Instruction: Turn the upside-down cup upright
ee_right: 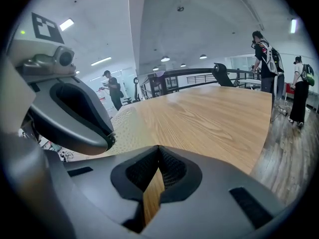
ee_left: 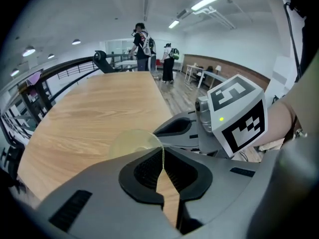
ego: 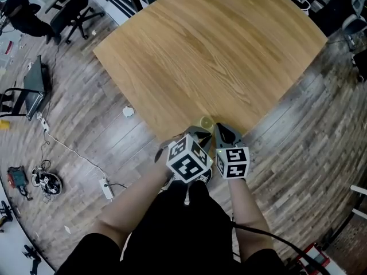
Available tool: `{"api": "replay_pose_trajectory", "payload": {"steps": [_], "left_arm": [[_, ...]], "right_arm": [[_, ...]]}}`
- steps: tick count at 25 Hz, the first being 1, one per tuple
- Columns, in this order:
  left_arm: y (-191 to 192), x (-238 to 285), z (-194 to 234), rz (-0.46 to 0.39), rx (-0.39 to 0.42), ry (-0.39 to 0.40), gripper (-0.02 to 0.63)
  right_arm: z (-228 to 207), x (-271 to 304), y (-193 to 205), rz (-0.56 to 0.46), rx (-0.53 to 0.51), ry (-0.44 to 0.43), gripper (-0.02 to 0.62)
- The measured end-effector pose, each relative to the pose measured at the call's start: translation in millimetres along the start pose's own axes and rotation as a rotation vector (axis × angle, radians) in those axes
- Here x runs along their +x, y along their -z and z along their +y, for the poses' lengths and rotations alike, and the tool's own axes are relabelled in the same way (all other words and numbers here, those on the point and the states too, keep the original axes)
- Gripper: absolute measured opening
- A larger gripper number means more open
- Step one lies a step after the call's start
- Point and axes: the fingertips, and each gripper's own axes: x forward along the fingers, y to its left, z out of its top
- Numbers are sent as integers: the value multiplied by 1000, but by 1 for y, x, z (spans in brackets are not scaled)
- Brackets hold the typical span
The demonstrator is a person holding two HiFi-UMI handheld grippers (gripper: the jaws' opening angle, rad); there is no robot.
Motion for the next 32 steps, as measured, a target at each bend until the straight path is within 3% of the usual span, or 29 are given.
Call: {"api": "replay_pose_trajectory", "payload": {"steps": [5,12,21,32], "left_arm": [[-1,1,0,63,14,-16,17],[-4,-5,-5,65,12,-17,17],[-5,3,-13,108,75,-58,21],[-8,8,-15,102,73,-63,67]], "right_arm": [[-1,-1,1,7,12,-4,14],[-1,-9,-2,-24,49,-25,14],[-6,-11,10,-28,85,-58,14],[-17,-19,16,-27,94,-48,14]]}}
